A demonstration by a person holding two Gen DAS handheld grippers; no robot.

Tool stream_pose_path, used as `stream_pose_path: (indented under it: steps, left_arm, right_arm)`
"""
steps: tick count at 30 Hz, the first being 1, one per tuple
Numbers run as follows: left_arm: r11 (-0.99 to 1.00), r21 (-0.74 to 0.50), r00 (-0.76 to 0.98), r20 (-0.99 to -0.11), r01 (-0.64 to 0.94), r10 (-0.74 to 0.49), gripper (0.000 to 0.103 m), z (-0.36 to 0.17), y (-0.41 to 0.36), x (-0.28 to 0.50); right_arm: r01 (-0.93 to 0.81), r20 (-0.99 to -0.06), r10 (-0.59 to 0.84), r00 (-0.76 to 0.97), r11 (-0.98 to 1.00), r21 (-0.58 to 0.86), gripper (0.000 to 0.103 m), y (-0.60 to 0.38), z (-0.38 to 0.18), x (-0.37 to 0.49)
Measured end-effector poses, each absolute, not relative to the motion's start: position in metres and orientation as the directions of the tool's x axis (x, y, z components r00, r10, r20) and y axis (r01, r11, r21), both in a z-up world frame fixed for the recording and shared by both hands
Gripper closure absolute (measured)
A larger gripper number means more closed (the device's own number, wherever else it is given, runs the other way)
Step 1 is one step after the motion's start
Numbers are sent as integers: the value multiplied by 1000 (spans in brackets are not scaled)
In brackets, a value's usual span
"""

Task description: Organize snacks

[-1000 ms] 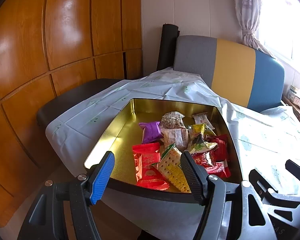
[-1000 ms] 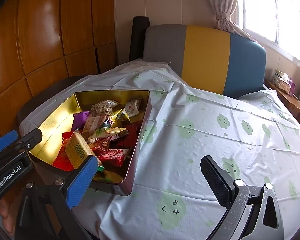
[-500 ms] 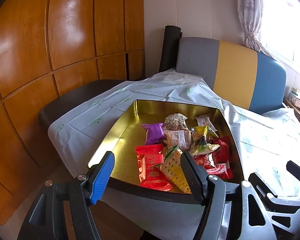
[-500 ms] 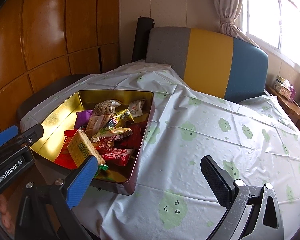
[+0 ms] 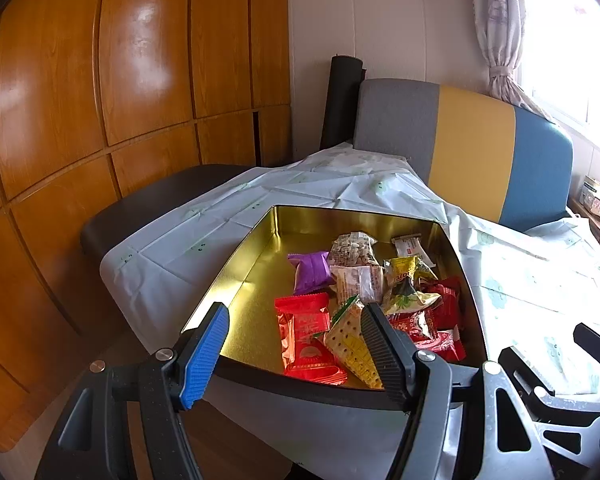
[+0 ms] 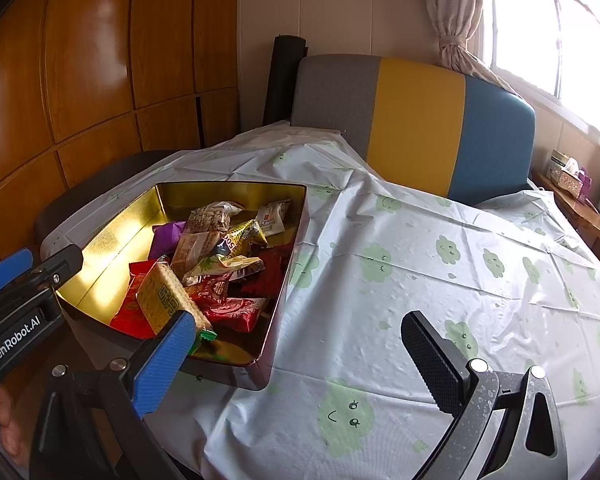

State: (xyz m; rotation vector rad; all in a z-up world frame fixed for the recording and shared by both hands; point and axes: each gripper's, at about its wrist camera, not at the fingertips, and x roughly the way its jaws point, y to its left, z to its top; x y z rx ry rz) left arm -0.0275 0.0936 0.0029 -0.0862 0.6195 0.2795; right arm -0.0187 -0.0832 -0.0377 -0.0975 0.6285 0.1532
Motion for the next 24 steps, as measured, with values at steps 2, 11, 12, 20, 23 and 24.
stream_pose_path:
  steps: [2,11,12,20,23,24]
  left_arm:
    - [959,3,779,-583,-284,232,34,3,94,-28]
    - [959,12,775,-585,-285,238,34,3,94,-27]
    - [959,13,775,-585,-285,238,34,2,94,-27]
    - [960,10,771,-593,-281,232,34,1,94,-26]
    - [961,6,771,-595,-277,226,34,1,94,-26]
    - [961,6,772,-594,-277,226,34,1,95,-26]
  right_arm:
    - [-173,-590,114,799,984,-44,0,-83,-38,-19]
    - [-178,-592,117,797,983,-46,0,-82,-39,-19]
    - [-178,-593,117,797,983,-46,0,-82,-39,-19]
    - [-177,-596,115,794,983,-46,0,-81,-40,-18]
    - [-177,-598,114,794,983,-47,0,-82,-41,-17]
    - [-176,-599,114,793,983,-46,0,-82,-42,-17]
